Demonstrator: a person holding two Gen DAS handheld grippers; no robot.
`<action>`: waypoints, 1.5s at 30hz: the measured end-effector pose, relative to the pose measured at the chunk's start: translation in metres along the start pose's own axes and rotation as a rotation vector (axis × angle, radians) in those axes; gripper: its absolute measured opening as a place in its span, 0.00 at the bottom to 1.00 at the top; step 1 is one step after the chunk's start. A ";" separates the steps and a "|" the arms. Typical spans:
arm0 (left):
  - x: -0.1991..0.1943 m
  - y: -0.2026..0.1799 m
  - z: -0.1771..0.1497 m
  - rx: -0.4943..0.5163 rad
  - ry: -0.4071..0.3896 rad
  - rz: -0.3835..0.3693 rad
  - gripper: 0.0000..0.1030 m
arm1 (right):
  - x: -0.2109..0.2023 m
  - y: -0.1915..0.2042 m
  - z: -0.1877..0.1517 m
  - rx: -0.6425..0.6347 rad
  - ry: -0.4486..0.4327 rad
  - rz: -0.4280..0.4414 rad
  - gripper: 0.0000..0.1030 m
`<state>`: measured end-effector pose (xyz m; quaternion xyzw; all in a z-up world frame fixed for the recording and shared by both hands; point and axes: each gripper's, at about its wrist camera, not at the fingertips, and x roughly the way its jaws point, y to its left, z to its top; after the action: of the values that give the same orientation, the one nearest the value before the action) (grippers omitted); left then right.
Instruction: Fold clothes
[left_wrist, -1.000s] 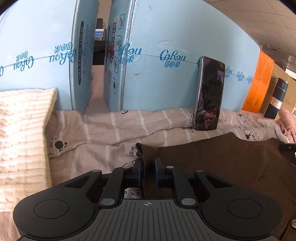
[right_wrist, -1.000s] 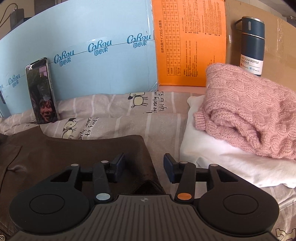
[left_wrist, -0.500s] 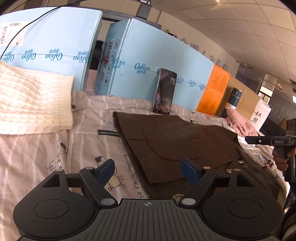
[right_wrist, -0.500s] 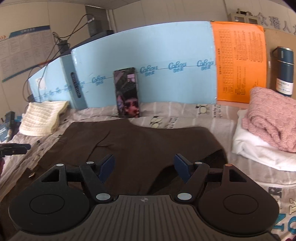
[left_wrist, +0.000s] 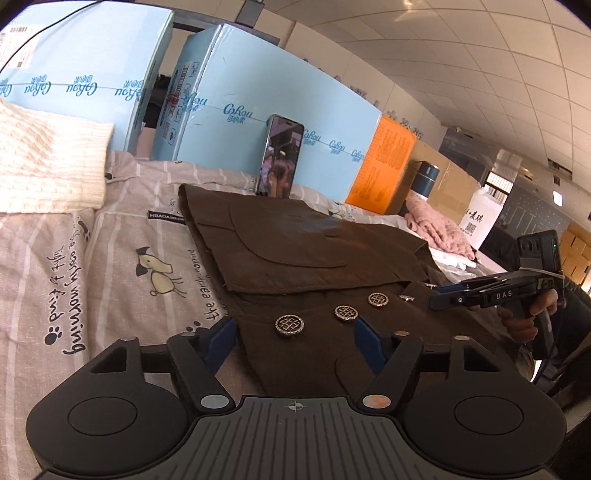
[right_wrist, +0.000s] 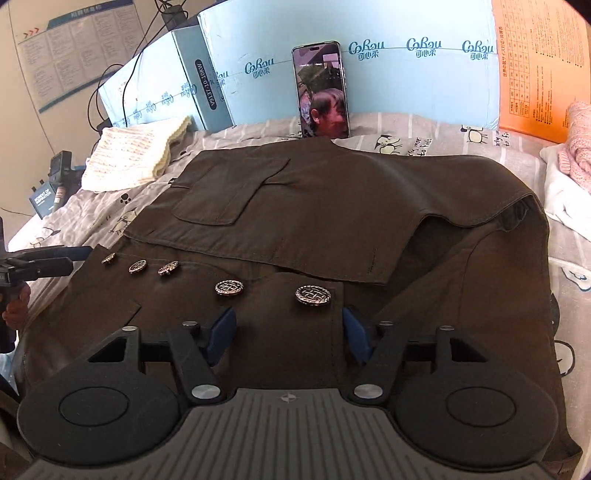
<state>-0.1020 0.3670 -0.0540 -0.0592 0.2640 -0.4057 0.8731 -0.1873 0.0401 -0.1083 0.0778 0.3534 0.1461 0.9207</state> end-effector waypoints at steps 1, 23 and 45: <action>0.001 -0.003 -0.002 0.012 -0.011 0.010 0.42 | -0.002 0.000 -0.002 -0.004 -0.006 -0.004 0.43; 0.023 -0.011 0.019 0.185 0.034 0.189 0.05 | -0.029 -0.005 -0.012 -0.105 -0.128 -0.257 0.75; 0.018 -0.076 0.011 0.472 -0.002 -0.031 0.88 | -0.100 0.011 -0.063 -0.135 -0.291 -0.565 0.87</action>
<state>-0.1389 0.3021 -0.0280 0.1421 0.1600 -0.4693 0.8567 -0.3028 0.0210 -0.0891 -0.0647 0.2153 -0.1050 0.9687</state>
